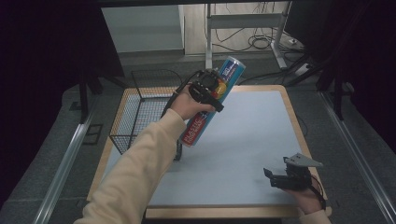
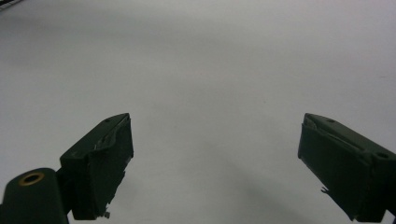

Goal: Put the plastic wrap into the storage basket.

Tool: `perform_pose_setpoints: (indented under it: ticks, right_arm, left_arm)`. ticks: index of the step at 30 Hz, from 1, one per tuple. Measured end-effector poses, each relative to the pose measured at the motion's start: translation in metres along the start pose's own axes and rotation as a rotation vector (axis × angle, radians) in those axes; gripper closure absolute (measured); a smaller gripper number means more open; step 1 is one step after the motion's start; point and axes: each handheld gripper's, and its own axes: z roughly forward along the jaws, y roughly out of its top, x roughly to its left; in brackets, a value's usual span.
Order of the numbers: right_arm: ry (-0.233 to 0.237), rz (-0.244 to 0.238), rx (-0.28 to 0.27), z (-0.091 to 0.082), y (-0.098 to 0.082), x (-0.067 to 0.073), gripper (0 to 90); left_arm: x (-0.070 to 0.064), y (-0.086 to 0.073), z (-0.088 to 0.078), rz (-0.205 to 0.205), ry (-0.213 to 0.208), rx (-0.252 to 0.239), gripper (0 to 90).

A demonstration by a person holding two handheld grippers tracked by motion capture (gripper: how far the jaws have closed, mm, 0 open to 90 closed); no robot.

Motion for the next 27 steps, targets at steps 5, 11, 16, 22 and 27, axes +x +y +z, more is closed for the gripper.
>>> perform_pose_setpoints:
  ticks: [5,11,16,22,27]
  right_arm:
    - [0.000,-0.001,0.001,-0.001,0.000,-0.001,10.3]
    - [0.000,0.003,0.001,-0.001,0.000,-0.001,10.4]
    - [0.001,-0.001,0.001,0.000,0.000,-0.001,10.4]
    - [-0.001,-0.001,0.004,0.001,0.000,-0.001,10.4]
    - [-0.004,-0.003,0.001,0.000,0.000,-0.001,10.4]
  left_arm:
    - [0.006,0.006,-0.012,-0.006,0.017,-0.017,32.0]
    - [0.018,0.004,-0.022,-0.018,0.039,-0.014,32.0]
    - [0.031,-0.002,-0.028,-0.039,0.056,-0.018,32.0]
    - [0.044,-0.013,-0.034,-0.059,0.074,-0.016,32.0]
    - [0.054,-0.021,-0.040,-0.073,0.084,-0.010,32.0]
